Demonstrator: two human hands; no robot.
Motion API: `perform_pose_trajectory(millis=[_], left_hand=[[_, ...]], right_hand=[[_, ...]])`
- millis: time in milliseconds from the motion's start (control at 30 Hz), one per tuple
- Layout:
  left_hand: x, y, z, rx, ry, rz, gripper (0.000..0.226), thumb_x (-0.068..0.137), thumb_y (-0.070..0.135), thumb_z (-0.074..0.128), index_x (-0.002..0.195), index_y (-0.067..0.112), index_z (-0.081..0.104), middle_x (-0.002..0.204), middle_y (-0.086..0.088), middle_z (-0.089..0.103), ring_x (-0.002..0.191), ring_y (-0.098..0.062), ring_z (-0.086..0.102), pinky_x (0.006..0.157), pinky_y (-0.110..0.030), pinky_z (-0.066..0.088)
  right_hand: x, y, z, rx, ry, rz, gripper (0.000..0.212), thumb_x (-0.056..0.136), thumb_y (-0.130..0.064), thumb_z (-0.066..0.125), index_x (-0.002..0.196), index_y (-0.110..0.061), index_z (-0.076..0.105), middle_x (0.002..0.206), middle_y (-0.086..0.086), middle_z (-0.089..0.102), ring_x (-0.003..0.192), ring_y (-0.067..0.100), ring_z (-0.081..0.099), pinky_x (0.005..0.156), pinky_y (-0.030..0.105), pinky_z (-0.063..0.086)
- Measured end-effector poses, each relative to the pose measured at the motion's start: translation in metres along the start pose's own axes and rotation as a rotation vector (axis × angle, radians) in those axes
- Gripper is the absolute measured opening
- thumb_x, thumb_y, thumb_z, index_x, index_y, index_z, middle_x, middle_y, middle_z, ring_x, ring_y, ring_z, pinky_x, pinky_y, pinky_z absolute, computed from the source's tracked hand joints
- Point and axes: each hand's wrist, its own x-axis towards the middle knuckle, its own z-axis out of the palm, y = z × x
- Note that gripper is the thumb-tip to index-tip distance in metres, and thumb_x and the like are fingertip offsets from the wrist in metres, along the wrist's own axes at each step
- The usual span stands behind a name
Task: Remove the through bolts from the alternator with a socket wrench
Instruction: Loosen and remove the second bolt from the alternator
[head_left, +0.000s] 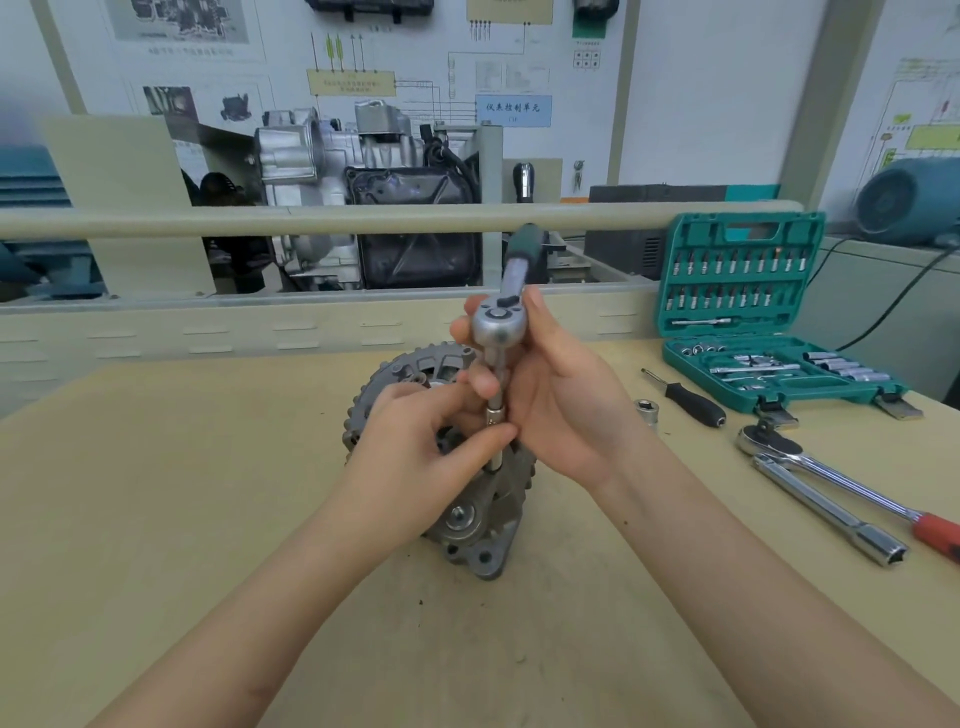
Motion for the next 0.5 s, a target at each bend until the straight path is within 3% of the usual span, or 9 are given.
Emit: perform_pose_trajectory(millis=[133,300,400,500], left_hand=[[0.0018,-0.0024,-0.0021,-0.052,-0.012,-0.023,0.025,0.078,0.022,0.07,0.081,-0.002,0.063,0.072,-0.001,0.07,0.078,-0.016,0.066,0.089,-0.05,0.042],[0.0014,-0.0019,-0.0017,-0.084,0.0,-0.038,0.019,0.076,0.016,0.071,0.078,-0.001,0.063,0.068,-0.001,0.069,0.073,-0.011,0.066,0.084,-0.047,0.046],[0.0007,-0.0023,-0.0003,-0.063,0.033,-0.042,0.022,0.072,0.028,0.07,0.073,0.007,0.062,0.066,0.005,0.067,0.072,-0.01,0.065,0.087,-0.052,0.043],[-0.0003,-0.0032,0.0011,-0.046,0.053,-0.055,0.019,0.073,0.026,0.074,0.072,0.011,0.061,0.068,0.005,0.069,0.074,-0.01,0.065,0.088,-0.051,0.042]], right_hand=[[-0.0017,0.0013,-0.0002,0.049,-0.077,0.004,0.031,0.077,-0.038,0.049,0.097,-0.015,0.055,0.086,0.0,0.071,0.06,0.009,0.061,0.059,0.025,0.053],[-0.0032,0.0015,-0.0025,0.006,-0.129,-0.007,0.034,0.08,-0.033,0.051,0.108,-0.015,0.053,0.096,-0.002,0.07,0.068,0.006,0.061,0.073,0.027,0.054],[-0.0013,0.0048,-0.0032,0.072,-0.14,-0.038,0.029,0.071,-0.029,0.071,0.096,-0.017,0.064,0.095,0.003,0.069,0.067,0.011,0.062,0.07,0.03,0.054],[-0.0014,0.0061,-0.0045,0.125,-0.11,-0.062,0.034,0.055,-0.022,0.084,0.085,-0.019,0.068,0.089,0.004,0.068,0.065,0.015,0.062,0.069,0.033,0.053]])
